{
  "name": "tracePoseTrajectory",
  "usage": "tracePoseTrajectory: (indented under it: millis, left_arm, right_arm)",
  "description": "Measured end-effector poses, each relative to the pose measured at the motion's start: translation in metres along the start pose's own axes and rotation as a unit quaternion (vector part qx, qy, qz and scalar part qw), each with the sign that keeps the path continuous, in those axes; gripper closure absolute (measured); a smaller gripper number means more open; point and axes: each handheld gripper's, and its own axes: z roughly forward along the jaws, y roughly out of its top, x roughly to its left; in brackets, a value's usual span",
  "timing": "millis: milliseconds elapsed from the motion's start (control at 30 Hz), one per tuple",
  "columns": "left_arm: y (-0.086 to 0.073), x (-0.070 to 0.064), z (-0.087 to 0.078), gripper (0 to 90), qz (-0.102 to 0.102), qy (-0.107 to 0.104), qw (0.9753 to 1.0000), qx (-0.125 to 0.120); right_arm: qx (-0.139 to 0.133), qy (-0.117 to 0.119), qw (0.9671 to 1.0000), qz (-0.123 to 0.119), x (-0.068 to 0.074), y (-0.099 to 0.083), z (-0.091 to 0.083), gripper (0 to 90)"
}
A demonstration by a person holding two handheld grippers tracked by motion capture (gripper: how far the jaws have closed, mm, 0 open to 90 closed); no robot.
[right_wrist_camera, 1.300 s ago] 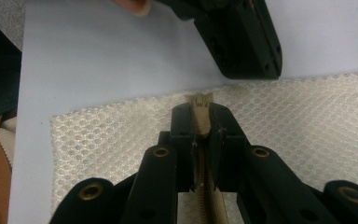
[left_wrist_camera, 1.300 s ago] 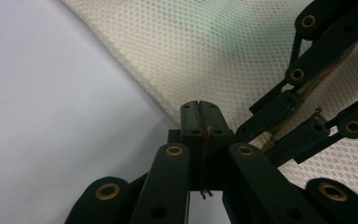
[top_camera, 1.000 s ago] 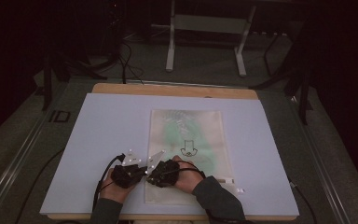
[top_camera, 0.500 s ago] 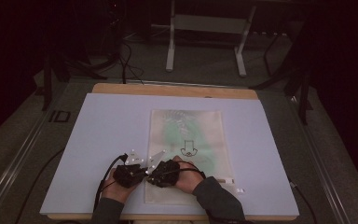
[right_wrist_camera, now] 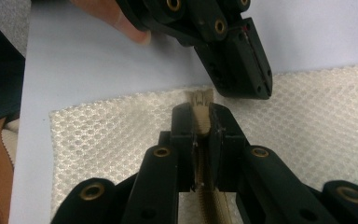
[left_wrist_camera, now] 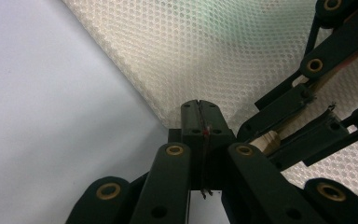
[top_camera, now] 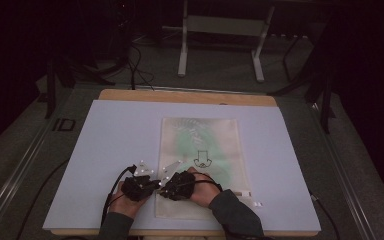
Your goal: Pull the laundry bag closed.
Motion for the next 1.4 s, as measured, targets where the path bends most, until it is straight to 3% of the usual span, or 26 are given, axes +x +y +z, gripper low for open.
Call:
tracePoseTrajectory:
  millis: [567,767,967,1233,1400]
  left_arm:
    - [0.001,-0.001,0.0,89.8,0.006,0.003,1.0,0.003]
    - [0.001,-0.001,0.0,89.7,0.008,0.004,1.0,0.002]
    - [0.001,-0.007,0.0,89.4,0.021,0.023,0.9995,0.002]
    - [0.0,-0.01,-0.008,88.6,0.01,0.005,0.9999,-0.009]
    - [0.0,-0.014,-0.005,88.1,0.012,-0.002,0.9999,0.003]
  right_arm:
    - [0.004,-0.005,1.0,0.001,0.0,-0.003,-0.004,82.5]
    - [0.006,-0.003,1.0,0.005,-0.002,-0.013,-0.01,82.5]
    - [0.015,-0.011,0.9998,-0.007,0.0,-0.01,-0.01,82.4]
    - [0.006,-0.011,0.9999,-0.004,0.0,-0.013,-0.01,82.2]
    - [0.002,-0.012,0.9999,-0.002,0.0,-0.014,-0.009,82.2]
